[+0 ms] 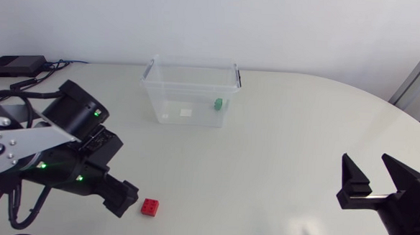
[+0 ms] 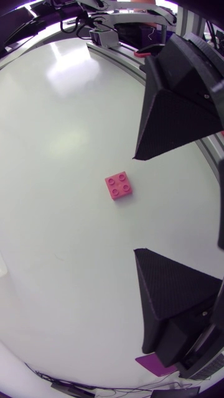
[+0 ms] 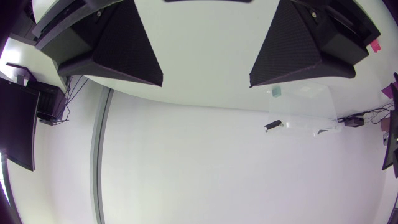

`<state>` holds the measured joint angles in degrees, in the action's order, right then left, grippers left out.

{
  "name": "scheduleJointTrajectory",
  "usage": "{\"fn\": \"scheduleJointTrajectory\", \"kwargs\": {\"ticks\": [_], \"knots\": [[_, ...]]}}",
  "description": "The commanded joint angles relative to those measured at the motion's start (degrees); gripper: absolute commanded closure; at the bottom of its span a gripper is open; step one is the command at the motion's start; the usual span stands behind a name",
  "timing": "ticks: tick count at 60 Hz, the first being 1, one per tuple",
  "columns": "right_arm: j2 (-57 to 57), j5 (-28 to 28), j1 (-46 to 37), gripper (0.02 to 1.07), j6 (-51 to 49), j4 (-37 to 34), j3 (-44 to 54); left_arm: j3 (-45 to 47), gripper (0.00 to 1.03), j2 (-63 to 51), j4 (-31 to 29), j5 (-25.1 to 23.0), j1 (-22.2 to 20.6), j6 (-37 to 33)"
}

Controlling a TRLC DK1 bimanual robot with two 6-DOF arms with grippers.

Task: Place the duplo bricks in the container

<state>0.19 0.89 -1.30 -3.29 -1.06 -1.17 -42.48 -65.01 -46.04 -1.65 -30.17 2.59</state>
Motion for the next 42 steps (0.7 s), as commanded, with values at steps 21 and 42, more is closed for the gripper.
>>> {"fn": "scheduleJointTrajectory", "kwargs": {"ticks": [21, 42], "knots": [[-0.4, 0.3, -0.5, 0.06, -1.2, 0.7, 1.2, -8.3, 0.04, -13.6, -1.9, 0.1, -3.0, 6.3], [-0.4, 0.3, -0.5, 0.06, -1.2, 0.7, 1.2, -10.2, 0.04, -22.5, -0.2, 0.0, -7.3, 8.5]]}}
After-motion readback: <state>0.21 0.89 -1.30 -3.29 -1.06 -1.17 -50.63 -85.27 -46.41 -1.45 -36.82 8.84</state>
